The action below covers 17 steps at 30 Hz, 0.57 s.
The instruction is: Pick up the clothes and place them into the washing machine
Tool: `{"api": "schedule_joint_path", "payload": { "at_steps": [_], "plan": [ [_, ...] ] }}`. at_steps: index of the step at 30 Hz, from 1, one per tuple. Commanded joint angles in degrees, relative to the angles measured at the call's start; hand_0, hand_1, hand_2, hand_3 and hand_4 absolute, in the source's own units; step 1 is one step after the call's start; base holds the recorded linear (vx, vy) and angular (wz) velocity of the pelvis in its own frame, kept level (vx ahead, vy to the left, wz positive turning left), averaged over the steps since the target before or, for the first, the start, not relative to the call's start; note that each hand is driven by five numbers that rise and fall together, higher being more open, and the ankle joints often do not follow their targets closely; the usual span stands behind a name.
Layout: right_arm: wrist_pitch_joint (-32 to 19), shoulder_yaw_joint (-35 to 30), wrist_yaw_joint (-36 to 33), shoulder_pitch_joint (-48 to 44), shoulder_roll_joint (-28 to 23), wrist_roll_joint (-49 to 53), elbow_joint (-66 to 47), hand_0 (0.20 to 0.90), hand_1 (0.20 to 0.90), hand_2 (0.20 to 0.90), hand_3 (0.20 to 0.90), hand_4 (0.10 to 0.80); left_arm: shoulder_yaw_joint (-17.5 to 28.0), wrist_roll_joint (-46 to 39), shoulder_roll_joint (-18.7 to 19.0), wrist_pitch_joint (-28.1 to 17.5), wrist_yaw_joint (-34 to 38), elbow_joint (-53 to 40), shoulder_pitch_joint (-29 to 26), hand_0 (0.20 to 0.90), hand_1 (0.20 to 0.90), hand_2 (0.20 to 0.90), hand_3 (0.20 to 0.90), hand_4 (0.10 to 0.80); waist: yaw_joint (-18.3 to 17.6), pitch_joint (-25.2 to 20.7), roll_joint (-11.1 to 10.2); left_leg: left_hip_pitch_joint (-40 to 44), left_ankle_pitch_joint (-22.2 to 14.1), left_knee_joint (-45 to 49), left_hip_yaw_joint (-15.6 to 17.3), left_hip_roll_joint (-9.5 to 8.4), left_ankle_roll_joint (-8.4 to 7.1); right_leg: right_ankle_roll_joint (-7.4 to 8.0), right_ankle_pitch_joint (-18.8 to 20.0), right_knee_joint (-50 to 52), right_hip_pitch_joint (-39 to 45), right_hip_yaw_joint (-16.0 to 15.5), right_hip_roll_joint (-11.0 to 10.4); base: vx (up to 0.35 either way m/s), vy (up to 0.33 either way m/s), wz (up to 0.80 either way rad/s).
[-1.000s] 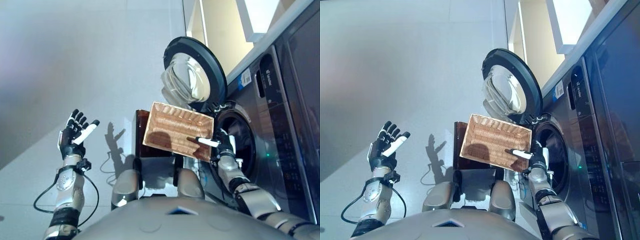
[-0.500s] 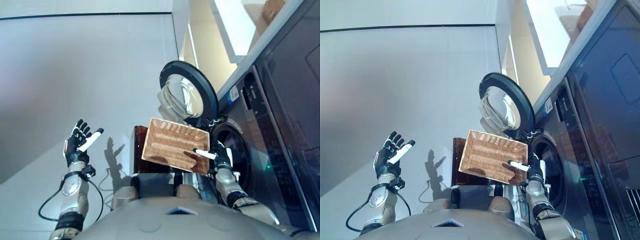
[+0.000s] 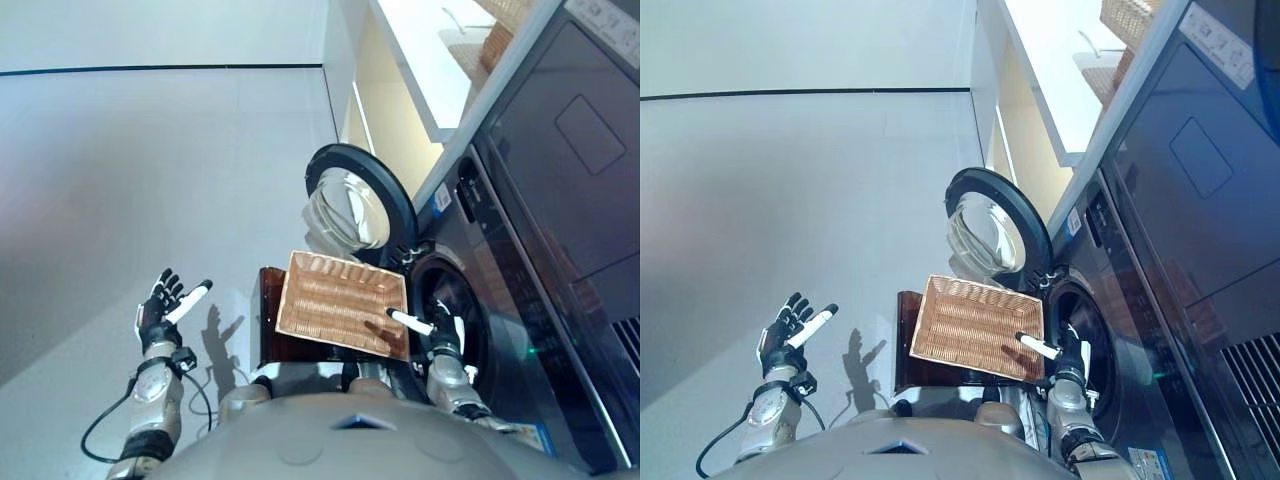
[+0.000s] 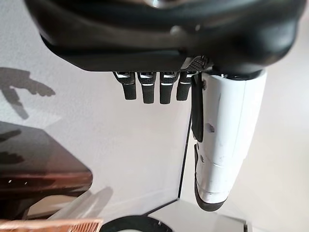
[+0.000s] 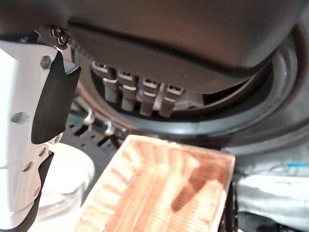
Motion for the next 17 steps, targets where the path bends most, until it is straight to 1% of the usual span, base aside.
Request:
{"api": "schedule_joint_path", "payload": {
  "at_steps": [1, 3, 8, 13, 17],
  "plan": [
    [-5.44, 0.08, -0.34, -2.97, -0.7, 1.7, -2.39, 0.9, 0.9, 0.9, 0.9, 0.8, -1.79, 3.83, 1.41, -4.61, 0.97, 1.29, -6.27, 0.9, 0.9, 0.9, 0.9, 0.8, -0.25, -2.69, 0.67, -3.15, 1.23, -0.16, -1.24, 1.46, -3.3, 2.13, -1.65, 1.9, -0.14, -1.73, 0.28, -0.002, 0.024, -0.04],
    [-5.42, 0.06, 0.12, -2.94, -0.13, 2.99, -0.87, 0.9, 0.9, 0.9, 0.9, 0.8, -2.1, 3.32, 1.34, -4.32, 0.46, 1.92, -6.02, 0.9, 0.9, 0.9, 0.9, 0.8, -0.2, -2.7, 0.56, -2.28, 1.18, -0.16, -1.15, 1.44, -3.07, 2.03, -1.7, 2.47, 0.52, -1.67, 0.32, 0.006, 0.009, -0.03],
    [-5.82, 0.27, 0.31, -2.89, -0.57, 3.21, -2.13, 0.9, 0.9, 0.9, 0.9, 0.8, -2.2, 3.65, 1.09, -4.24, 0.78, 4.15, -6.2, 0.9, 0.9, 0.9, 0.9, 0.8, -0.27, -2.88, 0.59, -1.29, 0.89, -0.16, -0.81, 1.56, -3.11, 1.87, -2.03, 2.47, 1.33, -1.54, 0.34, 0.019, 0.011, -0.08],
    [-6.24, 0.12, 0.38, -2.57, -1.02, 3.43, -2.84, 0.9, 0.9, 0.9, 0.9, 0.8, -2.4, 3.75, 0.93, -4.45, 0.75, 2.89, -5.99, 0.9, 0.9, 0.9, 0.9, 0.8, -0.3, -3.0, 0.47, -0.52, 0.75, -0.16, -0.92, 1.77, -3.08, 1.77, -2.47, 2.93, 1.96, -1.65, 0.47, 0.001, 0.0, -0.01],
    [-6.24, 0.11, 0.39, -2.62, -1.01, 3.51, -2.35, 0.9, 0.9, 0.9, 0.9, 0.8, -2.59, 3.52, 0.72, -4.31, 0.68, 3.71, -6.18, 0.9, 0.9, 0.9, 0.9, 0.8, -0.27, -3.05, 0.46, -0.1, 0.69, -0.16, -1.02, 1.9, -3.1, 1.72, -2.71, 3.01, 2.24, -1.72, 0.6, 0.0, 0.0, 0.0]
  ]
}}
